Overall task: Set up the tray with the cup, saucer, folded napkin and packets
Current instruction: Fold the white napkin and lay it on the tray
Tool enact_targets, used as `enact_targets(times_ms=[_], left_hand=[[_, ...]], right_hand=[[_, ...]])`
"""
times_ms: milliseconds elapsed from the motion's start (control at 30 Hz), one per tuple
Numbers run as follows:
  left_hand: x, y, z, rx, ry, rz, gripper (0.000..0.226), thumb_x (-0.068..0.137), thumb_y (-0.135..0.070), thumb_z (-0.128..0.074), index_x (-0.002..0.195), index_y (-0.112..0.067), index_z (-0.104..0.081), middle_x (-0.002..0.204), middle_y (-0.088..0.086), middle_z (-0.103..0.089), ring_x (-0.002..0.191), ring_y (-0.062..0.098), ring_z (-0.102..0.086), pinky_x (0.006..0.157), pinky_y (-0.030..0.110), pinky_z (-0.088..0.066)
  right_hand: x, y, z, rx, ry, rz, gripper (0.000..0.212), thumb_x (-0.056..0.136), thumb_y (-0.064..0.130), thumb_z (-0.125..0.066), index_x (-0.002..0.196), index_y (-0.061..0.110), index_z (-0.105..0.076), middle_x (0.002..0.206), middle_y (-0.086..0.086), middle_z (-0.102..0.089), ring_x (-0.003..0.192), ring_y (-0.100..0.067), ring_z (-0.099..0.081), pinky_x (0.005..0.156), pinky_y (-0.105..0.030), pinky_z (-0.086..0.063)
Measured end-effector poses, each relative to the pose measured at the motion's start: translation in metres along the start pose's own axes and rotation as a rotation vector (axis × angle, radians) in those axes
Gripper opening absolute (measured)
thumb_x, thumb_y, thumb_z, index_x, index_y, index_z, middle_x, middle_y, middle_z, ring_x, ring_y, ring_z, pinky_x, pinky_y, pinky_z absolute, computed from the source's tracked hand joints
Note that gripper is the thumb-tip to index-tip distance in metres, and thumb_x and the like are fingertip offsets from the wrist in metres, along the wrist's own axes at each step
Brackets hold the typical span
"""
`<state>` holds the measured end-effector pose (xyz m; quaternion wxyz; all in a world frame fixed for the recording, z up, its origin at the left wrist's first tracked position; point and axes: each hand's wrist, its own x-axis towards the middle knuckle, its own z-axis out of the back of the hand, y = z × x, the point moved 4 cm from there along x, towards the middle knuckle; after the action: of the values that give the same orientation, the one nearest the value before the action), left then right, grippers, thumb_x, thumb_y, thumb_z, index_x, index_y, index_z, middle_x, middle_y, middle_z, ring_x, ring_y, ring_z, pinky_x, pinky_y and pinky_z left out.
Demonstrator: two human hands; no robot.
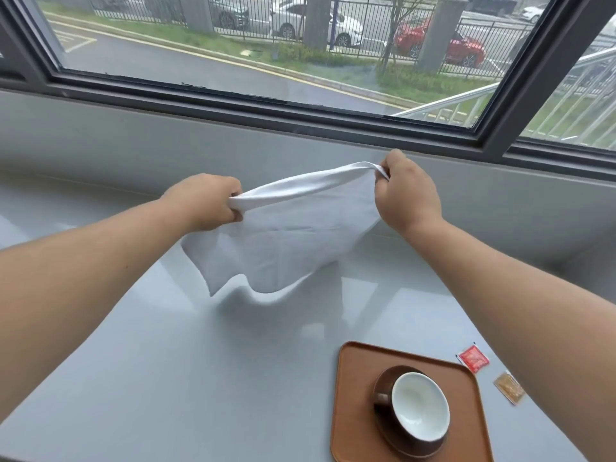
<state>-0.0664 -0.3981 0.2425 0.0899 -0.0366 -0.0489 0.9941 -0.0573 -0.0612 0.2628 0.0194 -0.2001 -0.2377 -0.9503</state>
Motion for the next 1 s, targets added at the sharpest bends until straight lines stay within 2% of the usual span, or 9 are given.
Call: enact_targets(times_ms=[67,133,300,533,633,733,867,933,1000], left_hand=[[0.003,0.003,0.005,0.103,-0.026,0.048,0.021,0.090,-0.044,-0.064,0.081,-0.031,-0.051,0.080,-0.006,-0.057,0.078,0.026,-0.058,0.057,0.033,-0.042],[0.007,0.003,0.009,0.158,-0.075,0.065,0.012,0.095,-0.036,-0.059,0.086,-0.028,-0.055,0.082,-0.003,-0.056,0.079,0.030,-0.057,0.059,0.035,-0.043],[0.012,0.006,0.032,0.037,-0.374,0.058,0.011,0.096,-0.015,-0.045,0.094,-0.017,-0.056,0.093,0.011,-0.056,0.076,0.035,-0.050,0.062,0.043,-0.042],[-0.011,0.026,0.040,-0.011,-0.561,-0.122,0.011,0.089,-0.001,-0.054,0.092,-0.012,-0.057,0.076,0.017,-0.065,0.060,0.031,-0.043,0.062,0.041,-0.040],[-0.026,0.045,0.011,-0.029,-0.486,-0.138,0.020,0.084,0.003,-0.056,0.093,-0.014,-0.061,0.077,0.016,-0.067,0.062,0.037,-0.051,0.062,0.041,-0.044],[-0.039,0.061,-0.031,-0.130,-0.334,-0.112,0.026,0.085,0.000,-0.048,0.097,-0.018,-0.063,0.091,0.012,-0.066,0.081,0.037,-0.057,0.069,0.040,-0.043],[-0.061,0.068,-0.095,-0.212,-0.085,-0.141,0.020,0.084,-0.037,-0.042,0.093,-0.021,-0.052,0.090,0.009,-0.061,0.088,0.033,-0.057,0.066,0.037,-0.037],[-0.075,0.079,-0.124,-0.104,0.006,-0.127,0.044,0.076,-0.066,-0.059,0.098,-0.030,-0.046,0.090,-0.005,-0.057,0.086,0.023,-0.053,0.065,0.035,-0.039],[-0.087,0.094,-0.149,0.104,0.092,-0.145,0.060,0.066,-0.070,-0.071,0.103,-0.030,-0.045,0.088,-0.010,-0.055,0.081,0.020,-0.051,0.064,0.035,-0.045]], right_hand=[[0.003,-0.003,0.001,-0.028,0.027,-0.028,0.012,0.099,0.020,-0.047,0.089,0.013,-0.049,0.076,-0.001,-0.054,0.072,-0.034,-0.050,0.058,-0.038,-0.034],[0.005,-0.006,0.000,-0.043,0.042,-0.049,0.014,0.100,0.020,-0.046,0.090,0.012,-0.048,0.077,-0.003,-0.053,0.074,-0.035,-0.050,0.059,-0.038,-0.033],[0.009,-0.008,0.015,0.018,-0.077,-0.067,0.012,0.099,0.022,-0.047,0.089,0.014,-0.048,0.075,0.000,-0.052,0.070,-0.031,-0.048,0.062,-0.037,-0.031],[-0.030,-0.002,0.040,0.022,-0.183,0.115,0.014,0.098,0.017,-0.053,0.085,0.014,-0.049,0.077,-0.003,-0.053,0.069,-0.026,-0.043,0.061,-0.035,-0.026],[-0.070,-0.002,0.030,-0.020,-0.118,0.188,0.011,0.095,0.011,-0.060,0.086,0.011,-0.055,0.079,-0.005,-0.055,0.072,-0.028,-0.047,0.062,-0.034,-0.030],[-0.115,-0.002,0.000,-0.074,0.031,0.255,0.005,0.091,0.007,-0.065,0.090,0.009,-0.062,0.084,-0.009,-0.063,0.080,-0.035,-0.058,0.067,-0.041,-0.046],[-0.163,-0.004,-0.049,-0.081,0.251,0.236,0.004,0.092,0.008,-0.065,0.091,0.010,-0.062,0.086,-0.007,-0.063,0.081,-0.034,-0.058,0.065,-0.043,-0.047],[-0.181,-0.008,-0.072,-0.084,0.326,0.210,0.002,0.094,0.011,-0.062,0.092,0.012,-0.062,0.087,-0.004,-0.063,0.080,-0.032,-0.056,0.064,-0.043,-0.046],[-0.196,-0.010,-0.090,-0.092,0.396,0.200,0.005,0.097,0.014,-0.058,0.094,0.013,-0.061,0.088,-0.002,-0.062,0.082,-0.029,-0.055,0.068,-0.043,-0.047]])
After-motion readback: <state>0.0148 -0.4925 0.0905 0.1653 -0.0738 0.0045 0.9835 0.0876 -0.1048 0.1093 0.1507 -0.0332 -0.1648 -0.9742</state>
